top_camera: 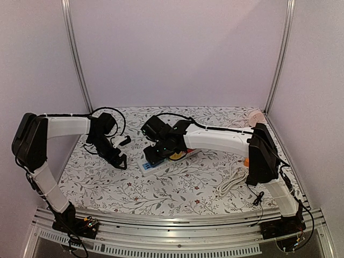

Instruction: Insert the plug

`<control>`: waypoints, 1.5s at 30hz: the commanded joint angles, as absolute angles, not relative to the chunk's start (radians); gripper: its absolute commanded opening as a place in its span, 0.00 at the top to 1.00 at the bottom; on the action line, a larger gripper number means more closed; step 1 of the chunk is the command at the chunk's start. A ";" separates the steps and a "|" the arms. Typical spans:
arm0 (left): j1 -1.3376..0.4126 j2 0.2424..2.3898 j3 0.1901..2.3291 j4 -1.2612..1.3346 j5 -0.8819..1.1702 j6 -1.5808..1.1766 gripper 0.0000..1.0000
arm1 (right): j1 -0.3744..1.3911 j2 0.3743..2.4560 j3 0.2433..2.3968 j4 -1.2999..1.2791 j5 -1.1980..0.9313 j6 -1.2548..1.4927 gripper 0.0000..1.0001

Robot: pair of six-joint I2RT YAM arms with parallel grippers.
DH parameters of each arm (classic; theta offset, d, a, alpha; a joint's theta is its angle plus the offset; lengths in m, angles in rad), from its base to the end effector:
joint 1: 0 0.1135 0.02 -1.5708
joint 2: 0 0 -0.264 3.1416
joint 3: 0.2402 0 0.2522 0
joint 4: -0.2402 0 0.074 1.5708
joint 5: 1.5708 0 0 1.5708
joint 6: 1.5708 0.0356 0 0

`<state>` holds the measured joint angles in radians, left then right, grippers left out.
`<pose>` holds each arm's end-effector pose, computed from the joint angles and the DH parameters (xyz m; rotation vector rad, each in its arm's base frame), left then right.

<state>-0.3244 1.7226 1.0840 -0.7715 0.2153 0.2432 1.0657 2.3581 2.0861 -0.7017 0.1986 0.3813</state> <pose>0.2912 -0.1059 0.1692 0.8571 2.8461 -0.3307 0.2579 0.4520 0.2017 -0.7812 2.4258 0.3288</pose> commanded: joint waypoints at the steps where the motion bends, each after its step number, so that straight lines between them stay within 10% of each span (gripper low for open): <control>1: -0.330 1.724 1.091 -0.767 0.208 0.258 0.05 | 1.052 2.398 2.045 -0.734 0.225 0.403 1.00; 22: -0.418 1.751 1.128 -0.667 0.362 0.403 0.13 | 1.018 2.318 2.016 -0.761 0.246 0.307 1.00; 45: -0.463 2.001 1.251 -0.700 0.630 0.273 0.52 | 0.985 2.228 1.879 -0.653 0.119 0.289 1.00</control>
<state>-0.4488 1.9339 1.2381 -0.6430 0.5247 0.3073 1.0054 2.2601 1.9095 -0.5964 0.1081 0.3050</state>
